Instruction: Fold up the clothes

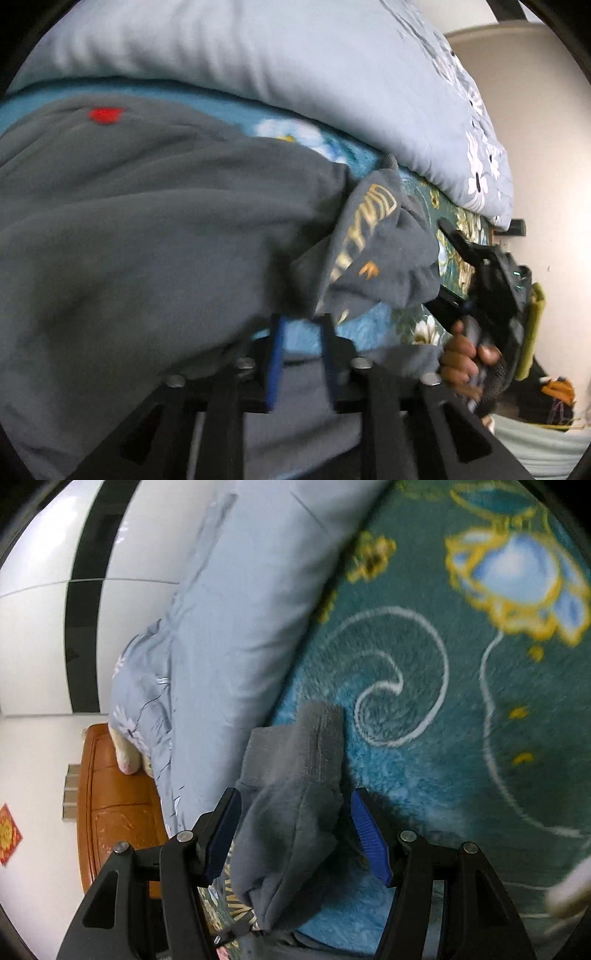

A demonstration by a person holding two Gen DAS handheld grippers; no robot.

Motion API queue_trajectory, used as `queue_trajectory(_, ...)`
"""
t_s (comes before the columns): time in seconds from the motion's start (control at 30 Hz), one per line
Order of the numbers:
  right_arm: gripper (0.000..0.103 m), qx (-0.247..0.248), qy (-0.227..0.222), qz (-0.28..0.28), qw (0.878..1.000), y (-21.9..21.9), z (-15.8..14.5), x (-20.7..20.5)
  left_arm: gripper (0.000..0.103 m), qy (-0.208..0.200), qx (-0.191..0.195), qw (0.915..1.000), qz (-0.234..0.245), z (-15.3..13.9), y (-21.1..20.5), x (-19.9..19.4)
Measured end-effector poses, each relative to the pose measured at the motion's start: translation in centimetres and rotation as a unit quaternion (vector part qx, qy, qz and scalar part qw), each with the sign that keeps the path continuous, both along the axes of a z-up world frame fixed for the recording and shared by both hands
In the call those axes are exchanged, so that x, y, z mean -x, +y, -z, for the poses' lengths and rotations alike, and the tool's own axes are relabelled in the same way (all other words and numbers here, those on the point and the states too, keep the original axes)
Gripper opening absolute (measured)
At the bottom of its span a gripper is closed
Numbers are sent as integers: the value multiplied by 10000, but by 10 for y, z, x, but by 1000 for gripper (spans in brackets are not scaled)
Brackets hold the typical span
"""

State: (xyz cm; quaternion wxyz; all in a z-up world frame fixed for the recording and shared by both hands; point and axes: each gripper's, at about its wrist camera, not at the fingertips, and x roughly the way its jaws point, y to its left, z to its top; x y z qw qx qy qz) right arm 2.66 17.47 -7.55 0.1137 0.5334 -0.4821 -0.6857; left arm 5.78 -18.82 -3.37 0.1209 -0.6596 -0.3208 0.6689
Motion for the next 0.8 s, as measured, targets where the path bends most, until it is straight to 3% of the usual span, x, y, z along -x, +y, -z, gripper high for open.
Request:
queue_trajectory(0.07, 63, 40, -135, 107, 9998, -4, 6, 2, 40, -27, 61, 9997, -222, -5, -24, -8)
queue_trajectory(0.13, 58, 124, -105, 208, 9996, -5, 6, 4, 42, -35, 242, 9985, -493, -9, -52, -17)
queue_trajectory(0.2, 23, 147, 24, 120, 9998, -9, -1, 8, 42, -95, 438, 9962, -751, -10, -81, -23)
queue_trajectory(0.27, 14, -94, 148, -51, 9998, -9, -15, 15, 42, -151, 552, 9933, -1003, -12, -103, -30)
queue_trajectory(0.4, 12, -460, 845, 18, 9954, 29, -67, 26, 43, -78, 664, 9892, -1303, -21, -132, -35)
queue_trajectory(0.53, 12, -784, 1592, 1151, 9774, 123, -126, 13, 43, -18, 825, 9868, -1394, -26, -148, -32)
queue_trajectory(0.63, 12, -1508, 1597, 1785, 9591, 182, -142, -2, 43, -5, 890, 9841, -1540, -27, -154, -31)
queue_trajectory(0.73, 12, -1594, 1107, 2059, 9591, 215, -114, -12, 43, -4, 1067, 9810, -1618, -28, -159, -28)
queue_trajectory(0.8, 12, -1683, 689, 1963, 9635, 218, -87, -15, 45, -16, 1148, 9796, -1647, -29, -163, -29)
